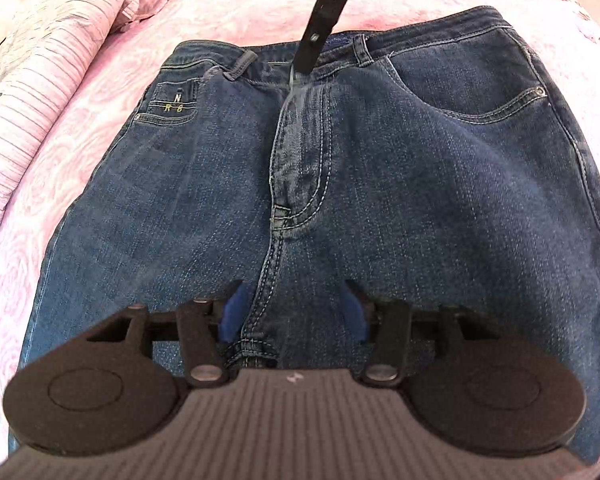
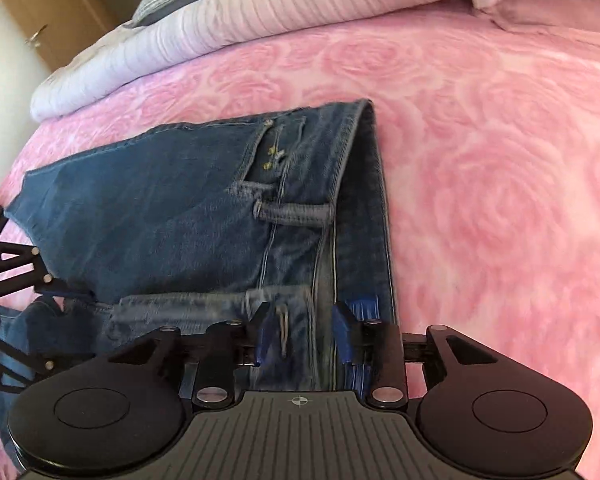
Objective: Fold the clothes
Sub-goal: 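Grasp the jeans fly with the right tool and smooth the jeans flat, then grasp a jeans leg hem with the left tool while the right tool holds the waistband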
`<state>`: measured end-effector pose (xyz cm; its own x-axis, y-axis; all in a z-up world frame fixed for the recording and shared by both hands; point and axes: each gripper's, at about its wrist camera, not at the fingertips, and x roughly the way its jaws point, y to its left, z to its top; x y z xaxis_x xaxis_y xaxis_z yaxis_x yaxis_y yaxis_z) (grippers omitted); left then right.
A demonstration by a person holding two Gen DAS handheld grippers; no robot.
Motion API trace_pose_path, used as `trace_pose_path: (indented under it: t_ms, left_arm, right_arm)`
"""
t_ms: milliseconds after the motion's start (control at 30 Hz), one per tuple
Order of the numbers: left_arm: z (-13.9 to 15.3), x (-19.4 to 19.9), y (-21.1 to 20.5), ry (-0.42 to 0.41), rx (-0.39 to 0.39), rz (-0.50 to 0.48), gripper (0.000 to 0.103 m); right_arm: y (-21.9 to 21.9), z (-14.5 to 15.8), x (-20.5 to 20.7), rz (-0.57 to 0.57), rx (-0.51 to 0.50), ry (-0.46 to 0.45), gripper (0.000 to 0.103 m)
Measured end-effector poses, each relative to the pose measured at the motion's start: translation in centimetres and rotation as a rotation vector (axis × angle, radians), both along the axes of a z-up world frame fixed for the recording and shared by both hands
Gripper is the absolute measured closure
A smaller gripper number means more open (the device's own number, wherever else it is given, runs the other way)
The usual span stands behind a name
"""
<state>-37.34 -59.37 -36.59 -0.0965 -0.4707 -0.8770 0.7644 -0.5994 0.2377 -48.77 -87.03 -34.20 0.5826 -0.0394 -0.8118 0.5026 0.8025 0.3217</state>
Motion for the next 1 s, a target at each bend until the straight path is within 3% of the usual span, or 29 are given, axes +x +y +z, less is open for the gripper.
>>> trace_pose_path:
  t_ms: [133,200,267,367,533,667,767,900,1000]
  left_arm:
    - [0.1,0.0,0.1,0.010,-0.007,0.017,0.053]
    - [0.2,-0.2,-0.1,0.002,-0.020,0.006,0.052]
    - [0.3,-0.5,-0.3,-0.006,-0.032,-0.005,0.054]
    - [0.2,-0.9,-1.1,0.003,-0.032,-0.021,0.054]
    - [0.0,-0.6,-2.3,0.020,-0.005,-0.022,0.048]
    - [1.2,1.1,-1.3,0.027,0.004,0.040,0.051]
    - [3.0,3.6,1.3,0.060,0.008,0.129,0.051]
    - [5.5,8.0,7.4,0.053,0.033,0.310,0.051]
    - [6.7,11.9,13.4,0.010,0.071,0.462,0.051]
  right_arm:
    - [-1.5,-1.3,0.1,-0.005,0.092,-0.057,0.067]
    - [-2.0,-1.1,0.0,-0.029,0.128,-0.051,0.086]
    - [-2.0,0.0,-0.4,-0.031,0.123,-0.057,0.095]
    - [-1.8,2.3,-2.2,-0.063,0.087,-0.110,0.097]
    - [-0.5,0.0,-2.4,-0.104,0.062,-0.030,0.097]
    - [-0.5,0.2,-2.3,-0.147,0.055,-0.021,0.095]
    - [1.0,2.4,-2.4,-0.151,-0.049,0.023,0.086]
    - [5.3,5.4,-2.8,-0.147,-0.162,0.079,0.066]
    - [9.4,6.6,-3.0,-0.116,-0.189,0.104,0.063]
